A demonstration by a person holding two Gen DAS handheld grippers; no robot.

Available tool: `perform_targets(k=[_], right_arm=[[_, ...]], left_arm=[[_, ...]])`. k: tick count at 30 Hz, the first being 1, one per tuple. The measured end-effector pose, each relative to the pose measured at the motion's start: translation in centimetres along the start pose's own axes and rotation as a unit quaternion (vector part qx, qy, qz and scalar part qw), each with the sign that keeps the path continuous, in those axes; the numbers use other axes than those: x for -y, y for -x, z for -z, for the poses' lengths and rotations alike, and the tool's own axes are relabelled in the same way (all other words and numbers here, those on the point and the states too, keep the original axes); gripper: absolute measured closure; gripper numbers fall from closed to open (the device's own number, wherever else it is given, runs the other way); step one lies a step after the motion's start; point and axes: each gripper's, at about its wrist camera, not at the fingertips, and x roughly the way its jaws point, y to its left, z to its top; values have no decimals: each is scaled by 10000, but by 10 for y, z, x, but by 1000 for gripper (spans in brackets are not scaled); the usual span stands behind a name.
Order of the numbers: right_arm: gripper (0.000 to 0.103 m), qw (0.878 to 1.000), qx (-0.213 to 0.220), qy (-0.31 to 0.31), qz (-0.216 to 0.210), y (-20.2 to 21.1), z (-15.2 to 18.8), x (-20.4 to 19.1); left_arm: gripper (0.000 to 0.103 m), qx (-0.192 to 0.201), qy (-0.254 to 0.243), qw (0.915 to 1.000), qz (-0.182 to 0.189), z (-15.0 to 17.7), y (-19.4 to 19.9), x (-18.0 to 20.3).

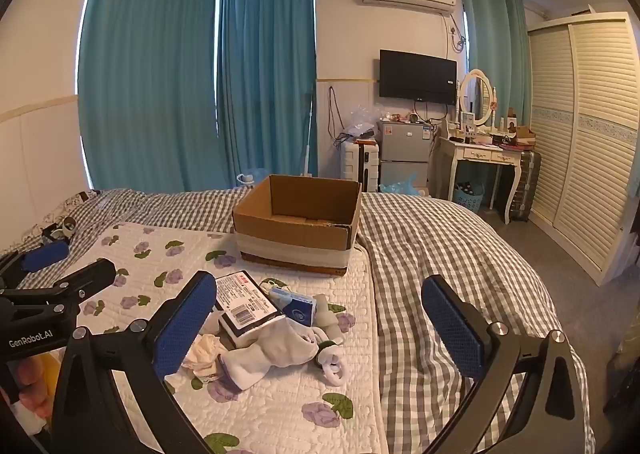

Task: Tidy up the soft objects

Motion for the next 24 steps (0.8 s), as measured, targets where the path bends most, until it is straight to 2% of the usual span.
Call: perform_targets(k=[9, 24], right_arm=[[0, 10000, -12, 11, -9, -1, 0, 0], [0, 10000, -58, -27, -18, -2, 1, 1]], left_arm=[[7, 43, 41, 10000, 61, -2, -5, -9], [7, 77, -18, 10000, 25, -4, -5, -3]])
